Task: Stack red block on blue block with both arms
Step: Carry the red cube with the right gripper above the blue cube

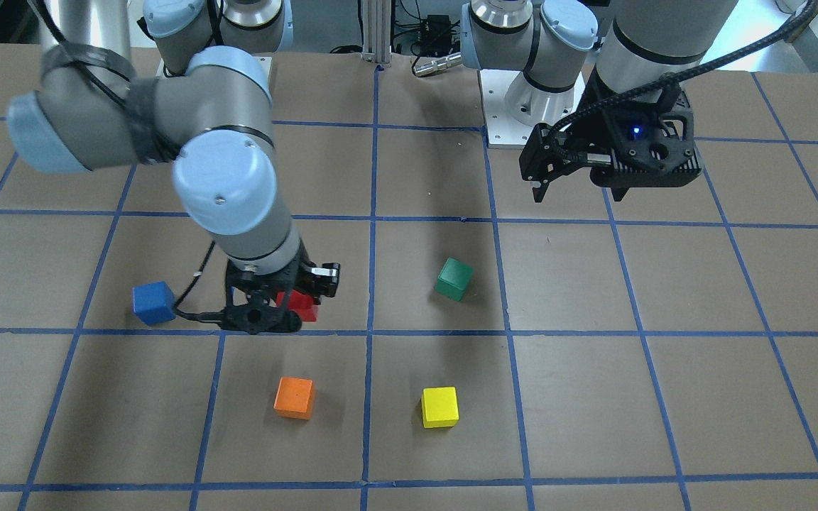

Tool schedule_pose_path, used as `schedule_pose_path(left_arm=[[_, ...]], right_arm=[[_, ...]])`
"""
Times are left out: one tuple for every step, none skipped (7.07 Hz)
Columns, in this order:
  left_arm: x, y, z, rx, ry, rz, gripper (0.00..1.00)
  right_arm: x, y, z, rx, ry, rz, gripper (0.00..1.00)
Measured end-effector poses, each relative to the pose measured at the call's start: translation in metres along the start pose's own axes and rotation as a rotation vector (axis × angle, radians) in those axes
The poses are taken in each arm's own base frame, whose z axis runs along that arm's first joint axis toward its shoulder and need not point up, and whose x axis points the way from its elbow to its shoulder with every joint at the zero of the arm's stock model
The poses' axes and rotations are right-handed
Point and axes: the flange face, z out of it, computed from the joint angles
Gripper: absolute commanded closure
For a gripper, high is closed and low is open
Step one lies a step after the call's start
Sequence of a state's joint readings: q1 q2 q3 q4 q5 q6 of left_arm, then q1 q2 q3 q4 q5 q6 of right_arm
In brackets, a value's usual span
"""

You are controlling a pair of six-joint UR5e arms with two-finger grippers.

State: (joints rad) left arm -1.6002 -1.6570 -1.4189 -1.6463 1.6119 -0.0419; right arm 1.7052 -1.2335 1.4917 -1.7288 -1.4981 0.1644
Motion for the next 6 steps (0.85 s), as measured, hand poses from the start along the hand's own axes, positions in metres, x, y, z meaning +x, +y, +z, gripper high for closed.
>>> schedule_pose_path(left_arm=[[0.001,0.0,0.0,-0.001,0.0,0.001,0.0],[0.002,0.001,0.0,-0.001,0.0,0.003,0.0],[0.002,0.002,0.0,-0.001,-0.001,0.004,0.0],[0.003,0.002,0.0,-0.001,-0.002,0.005,0.0],[0.003,0.001,0.0,-0.001,-0.001,0.005,0.0],[0.003,0.001,0.0,-0.001,0.0,0.005,0.0]], right_arm=[[0.043,0.0,-0.014,-0.011,0.01,-0.026,1.0],[0.077,0.005,-0.016,-0.026,0.015,-0.058,1.0],[0.106,0.012,-0.008,-0.039,0.022,-0.102,1.0],[0.137,0.016,0.002,-0.042,0.033,-0.149,1.0],[0.168,0.018,0.015,-0.038,0.037,-0.197,1.0],[0.196,0.02,0.031,-0.029,0.035,-0.232,1.0]])
